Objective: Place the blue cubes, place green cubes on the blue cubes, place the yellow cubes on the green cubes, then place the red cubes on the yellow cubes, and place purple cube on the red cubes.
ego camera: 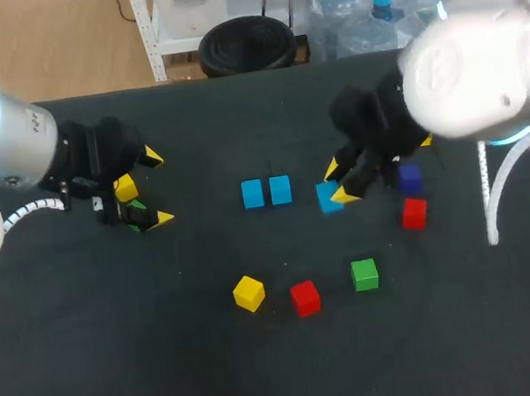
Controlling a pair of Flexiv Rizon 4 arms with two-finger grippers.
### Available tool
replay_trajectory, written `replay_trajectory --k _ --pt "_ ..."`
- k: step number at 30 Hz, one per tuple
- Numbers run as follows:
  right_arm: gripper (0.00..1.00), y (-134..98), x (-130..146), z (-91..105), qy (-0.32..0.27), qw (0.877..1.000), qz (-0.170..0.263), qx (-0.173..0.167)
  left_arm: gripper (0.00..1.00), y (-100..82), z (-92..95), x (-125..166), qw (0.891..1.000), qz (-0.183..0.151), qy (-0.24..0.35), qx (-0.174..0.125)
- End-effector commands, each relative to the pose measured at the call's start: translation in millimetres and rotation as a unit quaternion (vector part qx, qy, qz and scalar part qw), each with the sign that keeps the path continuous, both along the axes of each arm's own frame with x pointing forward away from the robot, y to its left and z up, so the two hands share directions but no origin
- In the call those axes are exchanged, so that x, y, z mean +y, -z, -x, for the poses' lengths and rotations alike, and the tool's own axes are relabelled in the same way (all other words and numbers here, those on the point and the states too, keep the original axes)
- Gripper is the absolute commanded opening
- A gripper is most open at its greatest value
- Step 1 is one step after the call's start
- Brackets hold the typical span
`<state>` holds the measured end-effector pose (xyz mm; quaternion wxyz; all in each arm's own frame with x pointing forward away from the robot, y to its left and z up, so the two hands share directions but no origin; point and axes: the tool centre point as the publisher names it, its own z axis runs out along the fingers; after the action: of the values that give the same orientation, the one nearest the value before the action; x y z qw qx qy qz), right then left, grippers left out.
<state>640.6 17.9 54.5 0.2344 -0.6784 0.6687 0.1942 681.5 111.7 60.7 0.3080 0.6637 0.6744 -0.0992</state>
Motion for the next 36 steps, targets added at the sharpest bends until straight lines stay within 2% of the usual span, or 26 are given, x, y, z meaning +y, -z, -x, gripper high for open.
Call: replay_trajectory --k 1,11,16,36 --pt "0.00 17.0 2.5 -14.8 0.012 1.000 -0.017 -0.003 1.00 0.8 0.1 2.3 1.000 0.004 0.003 -0.002" --pt "0.00 35.3 4.9 -41.2 0.014 1.000 -0.019 -0.007 1.00 0.8 0.1 2.3 1.000 0.004 0.003 -0.002" --pt "0.00 35.9 4.7 -54.5 0.027 0.999 -0.032 -0.004 1.00 0.8 0.1 2.3 1.000 0.004 0.003 -0.002" --pt "0.00 46.4 13.9 -65.0 0.027 0.998 -0.049 0.000 1.00 0.8 0.1 2.3 1.000 0.004 0.003 -0.002"
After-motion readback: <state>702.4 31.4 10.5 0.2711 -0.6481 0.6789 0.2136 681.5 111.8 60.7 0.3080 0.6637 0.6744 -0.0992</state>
